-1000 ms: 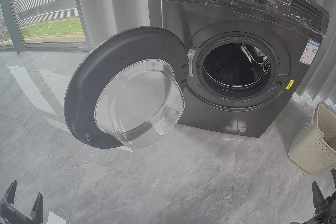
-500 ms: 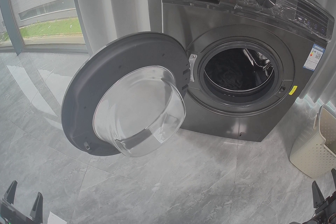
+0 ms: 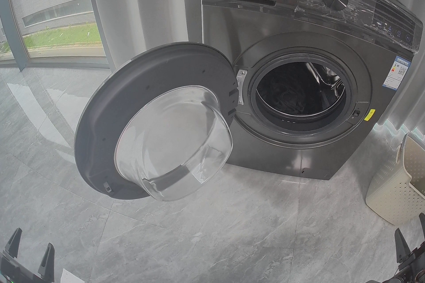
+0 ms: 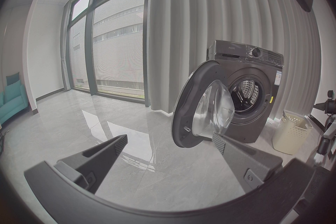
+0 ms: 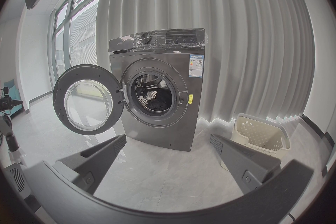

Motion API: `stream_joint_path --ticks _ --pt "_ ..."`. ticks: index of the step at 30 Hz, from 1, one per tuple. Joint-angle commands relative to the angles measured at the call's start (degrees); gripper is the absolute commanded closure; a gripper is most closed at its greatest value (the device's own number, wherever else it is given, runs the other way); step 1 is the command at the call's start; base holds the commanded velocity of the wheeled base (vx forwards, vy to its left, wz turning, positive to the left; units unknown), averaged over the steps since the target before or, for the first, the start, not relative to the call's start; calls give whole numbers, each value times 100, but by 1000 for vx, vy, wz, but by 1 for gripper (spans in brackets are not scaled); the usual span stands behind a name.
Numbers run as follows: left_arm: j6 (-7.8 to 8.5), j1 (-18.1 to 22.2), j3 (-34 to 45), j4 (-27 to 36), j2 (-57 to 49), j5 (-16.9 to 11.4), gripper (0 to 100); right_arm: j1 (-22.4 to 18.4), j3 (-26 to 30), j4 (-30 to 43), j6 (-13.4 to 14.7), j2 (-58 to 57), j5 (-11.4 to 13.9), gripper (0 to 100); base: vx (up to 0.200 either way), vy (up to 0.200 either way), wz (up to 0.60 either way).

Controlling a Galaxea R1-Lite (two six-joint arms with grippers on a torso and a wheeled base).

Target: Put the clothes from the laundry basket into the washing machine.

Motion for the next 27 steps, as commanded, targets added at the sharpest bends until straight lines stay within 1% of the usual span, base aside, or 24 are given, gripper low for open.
stream_joint_path --ticks 1,10,13,16,19,21,22,27 --pt "-2 -4 92 -2 -66 -1 0 2 101 -1 -2 8 0 0 0 0 0" --pt "-11 4 92 -2 -66 -1 0 11 101 -1 -11 8 0 0 0 0 0" --pt "-11 -4 101 -2 -66 -1 0 11 101 -1 -20 8 0 0 0 0 -600" --pt "-2 4 92 -2 -57 -1 0 11 101 -1 -20 8 0 0 0 0 0" --pt "51 4 101 -2 -66 26 0 11 101 -1 -20 8 0 0 0 0 0" --pt "174 4 101 7 -66 8 0 11 101 -1 -20 8 0 0 0 0 0" --pt "192 4 101 7 -66 17 0 11 101 -1 -20 8 0 0 0 0 0" --pt "165 4 101 16 -66 8 0 11 101 -1 -20 8 0 0 0 0 0"
